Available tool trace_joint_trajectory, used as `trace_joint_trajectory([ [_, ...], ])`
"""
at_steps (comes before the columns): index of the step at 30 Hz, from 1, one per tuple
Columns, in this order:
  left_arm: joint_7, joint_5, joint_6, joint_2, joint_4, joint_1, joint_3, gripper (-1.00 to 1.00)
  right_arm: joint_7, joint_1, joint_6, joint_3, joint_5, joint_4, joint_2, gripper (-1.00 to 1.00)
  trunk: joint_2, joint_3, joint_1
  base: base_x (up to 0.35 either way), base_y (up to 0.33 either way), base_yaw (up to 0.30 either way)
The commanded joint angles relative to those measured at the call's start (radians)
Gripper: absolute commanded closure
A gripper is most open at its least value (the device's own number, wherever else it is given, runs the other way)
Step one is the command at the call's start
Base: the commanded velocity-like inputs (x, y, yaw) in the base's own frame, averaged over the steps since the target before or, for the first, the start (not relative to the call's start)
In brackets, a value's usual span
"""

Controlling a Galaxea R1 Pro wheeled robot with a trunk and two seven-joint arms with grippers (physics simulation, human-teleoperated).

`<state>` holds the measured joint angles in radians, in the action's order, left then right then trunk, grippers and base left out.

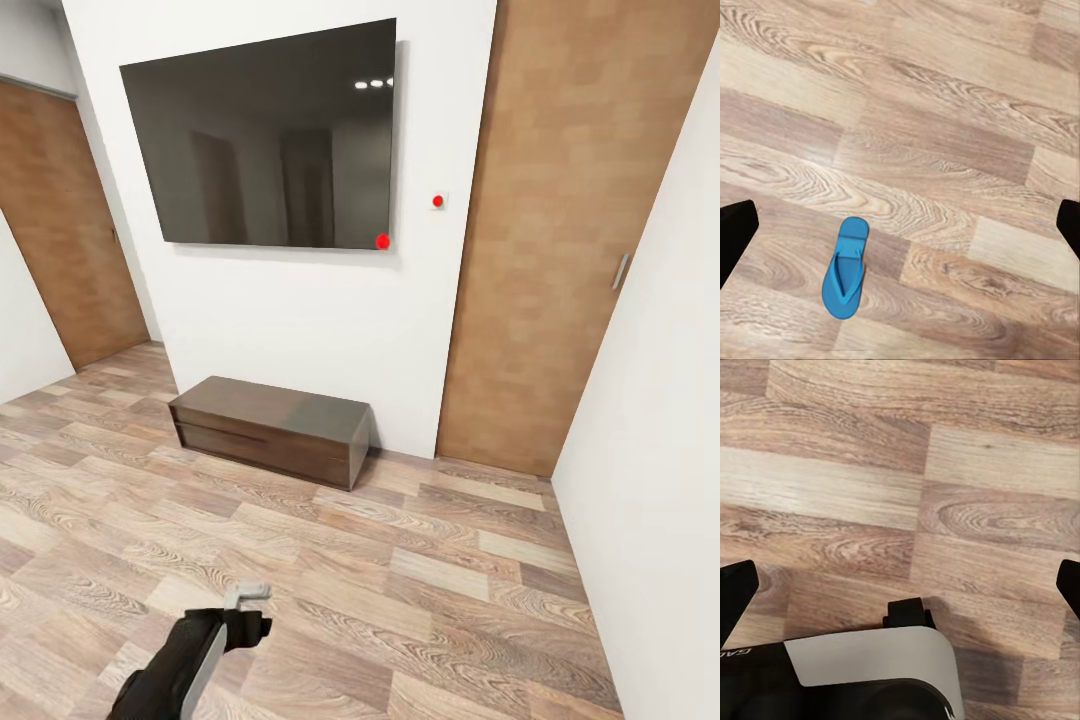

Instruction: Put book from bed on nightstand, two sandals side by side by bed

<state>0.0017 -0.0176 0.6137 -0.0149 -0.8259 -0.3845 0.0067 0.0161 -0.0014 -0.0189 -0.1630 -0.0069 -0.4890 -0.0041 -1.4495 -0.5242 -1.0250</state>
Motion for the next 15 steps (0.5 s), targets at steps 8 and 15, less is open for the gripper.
trace_joint_trajectory([
  [8, 0.007, 0.005, -0.212, 0.001, 0.367, -0.025, 0.017, -1.00, 0.004, 0.000, 0.000, -0.003, -0.002, -0.002, -0.004, -1.00, -0.001, -0.001, 0.000, 0.000, 0.000, 0.000],
  [15, 0.007, 0.005, -0.243, 0.000, 0.391, -0.025, 0.017, -1.00, 0.005, 0.000, 0.023, -0.003, -0.002, -0.094, -0.007, -1.00, -0.001, -0.001, 0.000, 0.000, 0.000, 0.000],
])
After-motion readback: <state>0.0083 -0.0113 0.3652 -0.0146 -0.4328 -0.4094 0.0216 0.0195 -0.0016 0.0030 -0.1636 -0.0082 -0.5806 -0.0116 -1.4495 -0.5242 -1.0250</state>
